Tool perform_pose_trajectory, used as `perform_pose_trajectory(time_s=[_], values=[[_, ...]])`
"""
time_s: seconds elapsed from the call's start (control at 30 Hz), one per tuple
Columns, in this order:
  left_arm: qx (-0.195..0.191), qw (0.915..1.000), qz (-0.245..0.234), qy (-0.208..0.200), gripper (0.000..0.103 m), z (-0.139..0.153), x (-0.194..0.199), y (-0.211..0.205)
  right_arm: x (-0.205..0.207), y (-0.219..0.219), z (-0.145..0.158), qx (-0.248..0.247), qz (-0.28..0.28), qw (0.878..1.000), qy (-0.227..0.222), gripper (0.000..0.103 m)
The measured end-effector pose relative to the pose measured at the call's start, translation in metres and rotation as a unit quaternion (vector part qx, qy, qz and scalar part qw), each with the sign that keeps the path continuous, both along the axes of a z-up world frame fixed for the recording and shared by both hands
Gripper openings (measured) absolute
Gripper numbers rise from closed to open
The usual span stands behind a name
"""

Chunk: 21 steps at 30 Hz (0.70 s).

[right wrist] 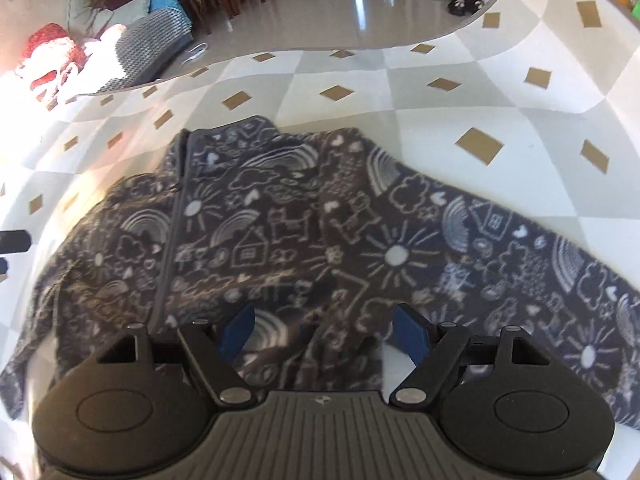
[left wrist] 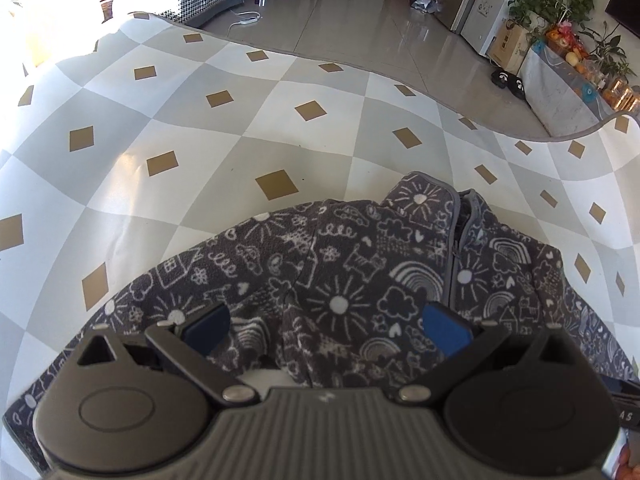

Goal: Fold clothes
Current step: 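Lift both grippers off the jacket and draw them back from it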

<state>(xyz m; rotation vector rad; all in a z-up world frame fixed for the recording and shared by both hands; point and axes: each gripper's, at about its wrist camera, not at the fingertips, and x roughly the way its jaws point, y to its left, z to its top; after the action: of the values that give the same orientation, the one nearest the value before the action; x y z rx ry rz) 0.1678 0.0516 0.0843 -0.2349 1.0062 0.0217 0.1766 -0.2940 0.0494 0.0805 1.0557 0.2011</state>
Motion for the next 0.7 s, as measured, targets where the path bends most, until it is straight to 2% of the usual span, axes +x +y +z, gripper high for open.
perform_pose_trajectory(time_s=[0.07,0.17,0.23,0.27,0.33,0.37,0.47,0.53,0.63,0.7], values=[[-0.004,1.0,-0.004,-0.006,0.103,0.006,-0.006,-0.001,-0.005,0.011,-0.003,-0.007,0.011,1.0,0.016,0.076],[0.013,0.9998,-0.013,0.001,0.103,0.004,-0.025,0.004,-0.006,0.018,-0.011,-0.039,0.005,0.999,0.033,0.076],[0.024,0.9995,-0.02,0.006,0.103,0.003,-0.038,0.007,-0.006,0.019,-0.018,-0.045,0.025,0.998,0.043,0.076],[0.029,0.9993,-0.023,0.009,0.103,0.002,-0.044,0.008,-0.005,0.022,-0.024,-0.064,0.042,0.996,0.048,0.076],[0.036,0.999,-0.025,0.013,0.103,0.002,-0.056,0.012,-0.002,0.026,-0.036,-0.136,0.055,0.988,0.047,0.072],[0.023,0.9995,-0.012,0.015,0.103,0.002,-0.06,0.018,0.0,0.022,-0.038,-0.143,0.049,0.988,0.039,0.076],[-0.034,0.9989,0.022,0.024,0.103,0.001,-0.073,0.038,0.006,0.003,-0.04,-0.123,0.005,0.992,0.036,0.076],[-0.042,0.9976,0.039,0.038,0.103,-0.003,-0.079,0.047,0.004,0.004,-0.036,-0.15,-0.005,0.989,0.02,0.076],[-0.019,0.9976,0.048,0.047,0.103,-0.005,-0.088,0.052,-0.004,0.009,-0.02,-0.165,-0.025,0.986,-0.009,0.075],[-0.002,0.9981,0.035,0.05,0.103,-0.005,-0.093,0.052,-0.012,0.009,-0.006,-0.139,-0.044,0.989,-0.021,0.075]])
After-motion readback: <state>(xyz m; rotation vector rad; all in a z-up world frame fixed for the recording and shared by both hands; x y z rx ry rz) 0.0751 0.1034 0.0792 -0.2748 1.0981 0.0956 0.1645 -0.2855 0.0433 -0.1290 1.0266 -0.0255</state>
